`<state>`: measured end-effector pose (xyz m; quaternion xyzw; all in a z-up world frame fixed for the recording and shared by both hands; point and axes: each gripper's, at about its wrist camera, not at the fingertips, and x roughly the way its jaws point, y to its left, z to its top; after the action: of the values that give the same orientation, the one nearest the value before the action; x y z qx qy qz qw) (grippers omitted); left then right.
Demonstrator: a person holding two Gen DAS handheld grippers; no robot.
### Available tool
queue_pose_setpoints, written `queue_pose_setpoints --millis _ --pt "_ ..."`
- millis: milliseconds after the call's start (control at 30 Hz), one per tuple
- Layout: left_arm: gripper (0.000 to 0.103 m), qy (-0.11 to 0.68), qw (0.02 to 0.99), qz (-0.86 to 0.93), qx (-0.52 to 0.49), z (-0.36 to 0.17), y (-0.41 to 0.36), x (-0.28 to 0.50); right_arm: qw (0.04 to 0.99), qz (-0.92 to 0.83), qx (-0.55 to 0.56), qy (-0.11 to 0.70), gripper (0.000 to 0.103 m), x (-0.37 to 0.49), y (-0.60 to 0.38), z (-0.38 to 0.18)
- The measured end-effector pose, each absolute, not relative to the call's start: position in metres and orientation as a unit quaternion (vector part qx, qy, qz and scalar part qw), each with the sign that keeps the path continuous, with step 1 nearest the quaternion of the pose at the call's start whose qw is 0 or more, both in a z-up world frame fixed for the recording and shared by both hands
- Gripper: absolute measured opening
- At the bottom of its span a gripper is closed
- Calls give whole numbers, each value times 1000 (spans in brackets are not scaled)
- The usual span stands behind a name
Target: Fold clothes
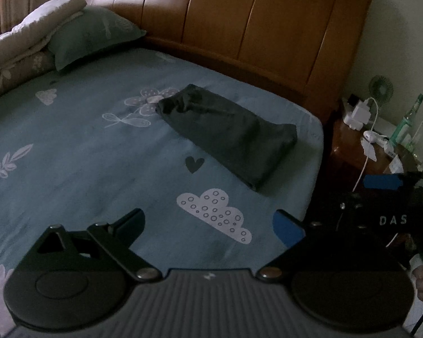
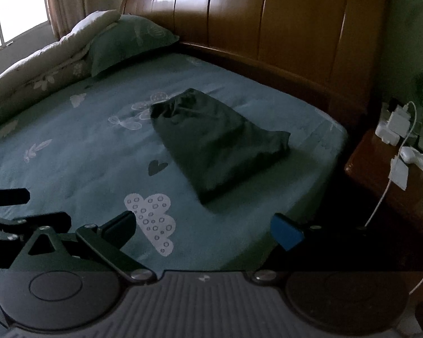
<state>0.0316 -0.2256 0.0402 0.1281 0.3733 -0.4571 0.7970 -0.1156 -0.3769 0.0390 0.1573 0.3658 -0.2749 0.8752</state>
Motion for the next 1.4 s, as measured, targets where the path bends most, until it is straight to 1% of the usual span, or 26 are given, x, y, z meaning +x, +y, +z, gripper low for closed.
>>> queue_pose_setpoints --millis 367,500,600,800,1400 --pt "98 367 796 -456 152 44 -242 34 879 -274 148 360 103 -105 -385 44" --pt "98 370 795 -457 150 45 -245 38 879 -276 146 360 103 -103 -386 46" --pt "101 371 793 -460 147 46 -246 40 878 -278 145 361 103 -103 -387 46" --pt "101 363 796 -463 140 50 -247 39 878 -278 145 363 103 -104 -390 46" --pt "101 374 795 -454 149 45 -258 35 878 -277 150 361 103 -112 -390 41"
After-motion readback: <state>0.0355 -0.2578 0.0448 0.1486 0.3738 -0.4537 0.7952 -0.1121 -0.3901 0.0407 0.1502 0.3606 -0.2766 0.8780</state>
